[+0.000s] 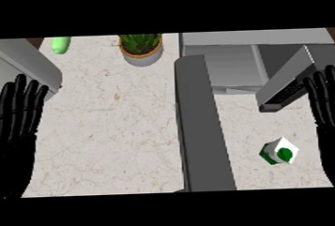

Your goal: Pick up the milk, place it into the microwave and close the microwave

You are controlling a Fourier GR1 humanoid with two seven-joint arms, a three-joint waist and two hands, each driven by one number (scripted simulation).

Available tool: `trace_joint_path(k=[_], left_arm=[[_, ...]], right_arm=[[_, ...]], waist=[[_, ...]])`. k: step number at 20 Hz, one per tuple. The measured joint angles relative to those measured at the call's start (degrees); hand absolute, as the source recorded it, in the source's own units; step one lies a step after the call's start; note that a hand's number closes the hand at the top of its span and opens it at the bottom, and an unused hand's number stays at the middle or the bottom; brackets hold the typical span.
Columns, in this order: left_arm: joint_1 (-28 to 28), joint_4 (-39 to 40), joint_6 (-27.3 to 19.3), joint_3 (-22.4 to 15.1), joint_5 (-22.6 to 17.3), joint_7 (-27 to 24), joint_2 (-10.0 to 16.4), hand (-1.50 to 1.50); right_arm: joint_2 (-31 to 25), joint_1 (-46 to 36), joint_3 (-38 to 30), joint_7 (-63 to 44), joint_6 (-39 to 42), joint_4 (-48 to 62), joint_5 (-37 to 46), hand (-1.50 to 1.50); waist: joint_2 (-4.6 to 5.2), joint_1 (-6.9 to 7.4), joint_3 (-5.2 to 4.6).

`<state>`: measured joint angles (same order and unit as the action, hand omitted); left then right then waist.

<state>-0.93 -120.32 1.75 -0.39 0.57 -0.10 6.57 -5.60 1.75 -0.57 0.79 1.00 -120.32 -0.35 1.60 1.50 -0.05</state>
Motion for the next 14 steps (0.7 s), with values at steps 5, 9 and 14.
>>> trace_joint_path(k=[5,9,14], left_arm=[[0.6,3.4,0.5,0.7,0.1,-2.5,-0.4,-1.5],[0.1,5.5,-1.5,-0.2,0.1,-1.9,-3.3,-1.5],[-2.4,4.2,-4.1,-2.6,0.8,-0.6,-5.2,-1.5]], right_arm=[[0.1,-2.2,-2.4,-1.2,-2.8,1.6,2.4,-1.5],[2.5,-3.0,-4.2,-2.9,-6.5,2.8,2.3,-1.5],[3.7,-0.8,-6.0,-3.2,-7.6,2.5,0.5,-1.5]], waist=[[-1.12,-1.11,0.03],[-1.4,-1.32,0.04],[-1.58,-1.47,0.05]])
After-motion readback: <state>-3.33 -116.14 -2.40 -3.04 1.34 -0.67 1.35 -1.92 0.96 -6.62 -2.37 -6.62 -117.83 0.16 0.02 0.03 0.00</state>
